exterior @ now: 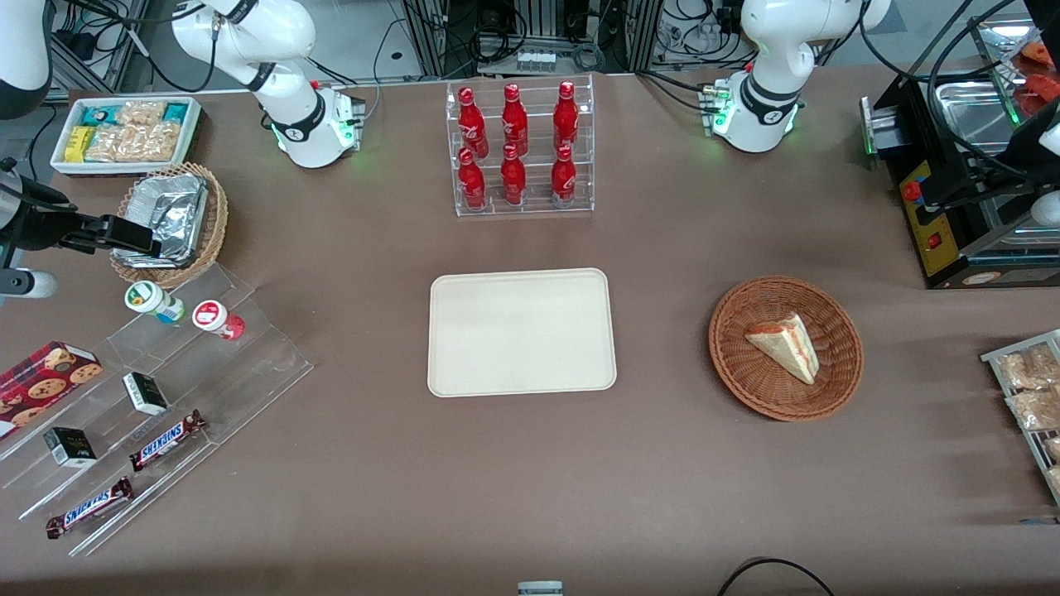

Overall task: Place green gum on tray
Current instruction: 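Move the right gripper toward the green-and-white gum bottle on the acrylic stand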

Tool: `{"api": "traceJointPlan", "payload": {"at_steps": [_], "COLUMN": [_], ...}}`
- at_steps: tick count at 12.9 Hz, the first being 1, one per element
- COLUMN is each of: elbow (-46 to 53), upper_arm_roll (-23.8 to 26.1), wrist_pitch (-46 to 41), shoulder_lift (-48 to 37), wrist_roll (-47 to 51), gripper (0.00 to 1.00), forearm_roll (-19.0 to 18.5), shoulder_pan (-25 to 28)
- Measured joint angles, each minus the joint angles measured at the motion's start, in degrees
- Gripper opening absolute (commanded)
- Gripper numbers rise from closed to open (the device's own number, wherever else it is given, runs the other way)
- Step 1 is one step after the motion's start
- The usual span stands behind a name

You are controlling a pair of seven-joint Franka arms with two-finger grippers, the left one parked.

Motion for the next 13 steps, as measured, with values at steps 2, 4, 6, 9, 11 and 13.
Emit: {"api": "traceJointPlan", "payload": {"at_steps": [2, 4, 6, 9, 11, 13], "elbow": [0.27, -0.01, -3.31, -11.81, -19.45, -27.78], "upper_arm_roll": [-0.01, -0.07, -1.23, -4.20, -5.91, -8.00], "wrist_pitch": [0.00, 0.43, 4.78, 13.72, 21.88, 30.24], "shoulder_lift": [-0.02, 0.11, 0.02, -0.82, -3.40, -6.91], "wrist_roll": [0.00, -1.53, -4.49, -10.29, -16.75, -26.39], "gripper": [0.99, 0.99, 0.99, 0.99, 0.99, 0.99], "forearm_roll": [0.00, -0.12, -0.24, -0.23, -0.23, -0.24], "shoulder_pan": [0.00, 0.00, 0.02, -0.07, -0.06, -0.08]}}
